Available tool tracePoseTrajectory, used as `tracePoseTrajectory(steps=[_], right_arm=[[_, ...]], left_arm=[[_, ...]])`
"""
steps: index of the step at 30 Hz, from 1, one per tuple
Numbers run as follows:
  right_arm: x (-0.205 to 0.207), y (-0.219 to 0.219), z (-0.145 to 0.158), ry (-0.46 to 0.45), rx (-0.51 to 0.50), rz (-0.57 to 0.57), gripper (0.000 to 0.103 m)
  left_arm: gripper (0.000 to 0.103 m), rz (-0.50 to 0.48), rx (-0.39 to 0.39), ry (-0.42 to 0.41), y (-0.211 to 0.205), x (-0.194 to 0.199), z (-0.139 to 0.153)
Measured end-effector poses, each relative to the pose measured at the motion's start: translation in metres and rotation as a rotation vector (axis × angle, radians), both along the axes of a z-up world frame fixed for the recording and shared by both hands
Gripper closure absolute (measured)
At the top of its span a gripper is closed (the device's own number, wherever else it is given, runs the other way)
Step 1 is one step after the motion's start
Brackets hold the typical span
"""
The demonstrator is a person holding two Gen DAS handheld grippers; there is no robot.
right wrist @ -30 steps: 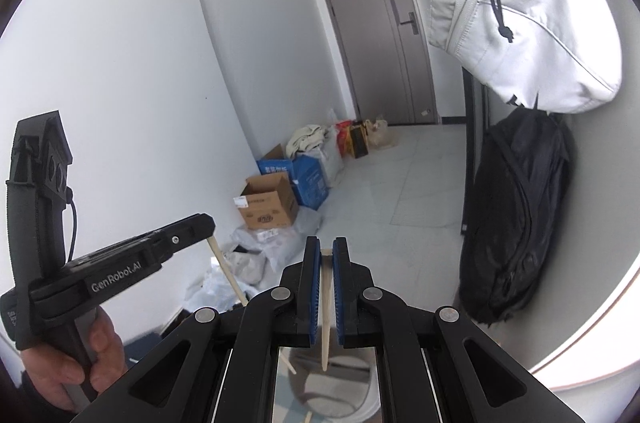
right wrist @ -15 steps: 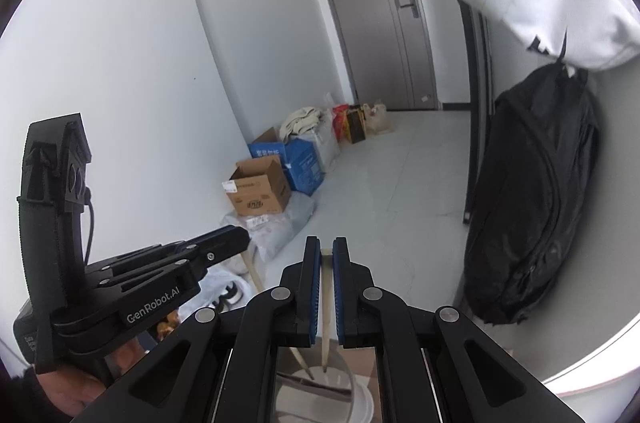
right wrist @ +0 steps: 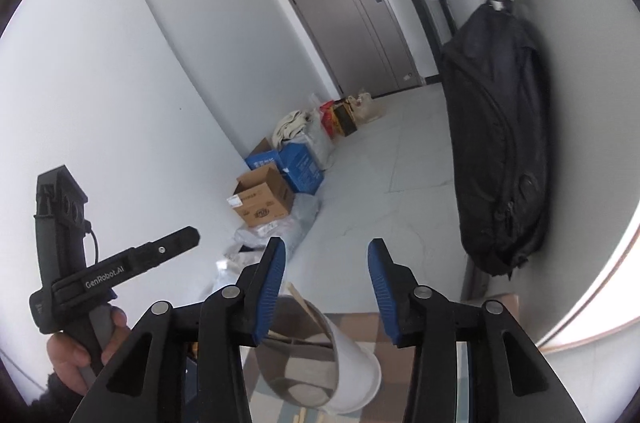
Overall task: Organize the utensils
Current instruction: 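Lift chopsticks with both grippers and drop them into the white caddy, then lower both open grippers back toward the remaining chopsticks on the mat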
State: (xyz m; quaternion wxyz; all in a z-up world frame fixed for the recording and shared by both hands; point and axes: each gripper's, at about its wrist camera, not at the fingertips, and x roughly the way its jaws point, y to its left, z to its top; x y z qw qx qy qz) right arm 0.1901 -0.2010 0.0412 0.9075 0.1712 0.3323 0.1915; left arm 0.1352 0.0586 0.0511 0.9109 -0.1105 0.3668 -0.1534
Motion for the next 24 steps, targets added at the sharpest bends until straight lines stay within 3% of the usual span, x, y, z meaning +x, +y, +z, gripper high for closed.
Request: tracePoseTrajectory(steps=[4,9,15,24], right_arm=[[-0.02,-0.013,0.004,0.017,0.007,0.006,0.051],[-0.047,-0.015,0.012,0.025,0.017,0.052,0.034],[-0.069,-0.004,-0.003,0.075,-0.007,0.12,0.034],[-0.09,0.028,-0.069,0.238,-0.077,0.227,0.034]], left_arm=[[0.044,0.031,0.065,-0.009,-0.003,-0.021,0.002],[0.036,0.068,0.05,-0.001,0.001,-0.04,-0.003],[0.023,0.144,0.011,0.014,0.013,-0.064,-0.022],[0.023,0.289,0.033,0.022,0.035,-0.084,-0.063]])
